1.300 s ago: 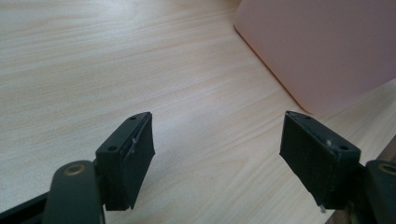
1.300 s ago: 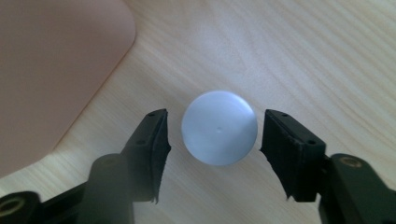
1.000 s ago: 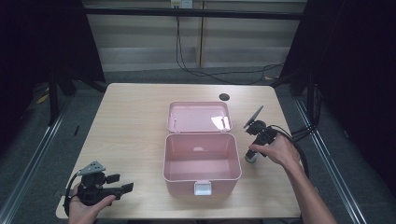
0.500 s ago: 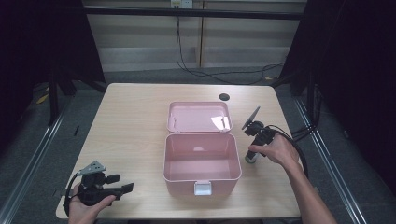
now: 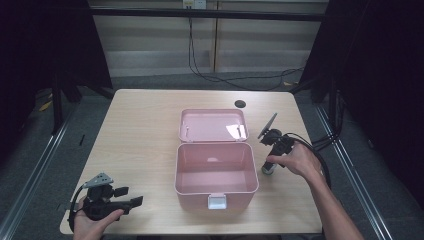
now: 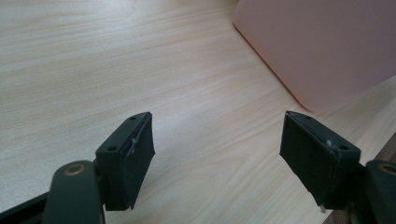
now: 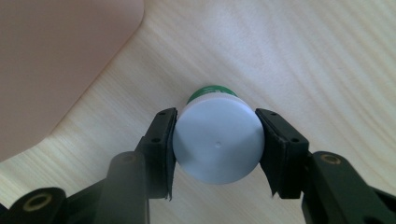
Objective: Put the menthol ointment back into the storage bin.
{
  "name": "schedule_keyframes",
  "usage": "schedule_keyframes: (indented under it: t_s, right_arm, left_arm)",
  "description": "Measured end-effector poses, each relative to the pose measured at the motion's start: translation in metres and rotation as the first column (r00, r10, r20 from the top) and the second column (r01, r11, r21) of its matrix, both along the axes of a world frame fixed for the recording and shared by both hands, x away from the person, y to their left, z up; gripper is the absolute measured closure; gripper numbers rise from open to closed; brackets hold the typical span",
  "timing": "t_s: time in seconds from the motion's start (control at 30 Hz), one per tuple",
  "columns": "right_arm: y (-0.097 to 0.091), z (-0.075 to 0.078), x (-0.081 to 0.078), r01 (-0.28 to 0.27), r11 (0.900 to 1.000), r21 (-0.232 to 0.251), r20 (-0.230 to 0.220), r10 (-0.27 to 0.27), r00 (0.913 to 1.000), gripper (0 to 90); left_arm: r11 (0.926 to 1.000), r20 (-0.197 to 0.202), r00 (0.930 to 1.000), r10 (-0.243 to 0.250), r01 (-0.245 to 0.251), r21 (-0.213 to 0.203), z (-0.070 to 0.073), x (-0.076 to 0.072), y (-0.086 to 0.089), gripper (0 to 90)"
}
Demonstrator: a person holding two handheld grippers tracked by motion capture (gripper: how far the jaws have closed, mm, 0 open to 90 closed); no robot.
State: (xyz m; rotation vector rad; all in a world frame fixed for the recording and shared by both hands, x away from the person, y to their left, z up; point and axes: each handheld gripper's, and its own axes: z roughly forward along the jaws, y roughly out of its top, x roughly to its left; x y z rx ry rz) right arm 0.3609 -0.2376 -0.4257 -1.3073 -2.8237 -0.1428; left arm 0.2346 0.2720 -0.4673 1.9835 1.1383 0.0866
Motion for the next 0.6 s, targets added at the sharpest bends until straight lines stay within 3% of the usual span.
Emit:
schedule_keyframes:
  t_s: [0.1,0.6]
  right_arm:
    - [-0.003,0.004,-0.001,-0.002,0.9997,0.024,0.011,0.002,0.9999,51.3]
    - [-0.004,0.024,-0.006,-0.028,0.9986,0.045,0.038,0.026,0.9990,51.3]
  left_arm:
    - [1.0000,-0.001,1.0000,0.001,-0.001,0.004,0.000,0.000,0.000,25.8]
    - [1.0000,0.005,1.0000,0.005,-0.005,0.004,0.001,0.000,0.001,25.6]
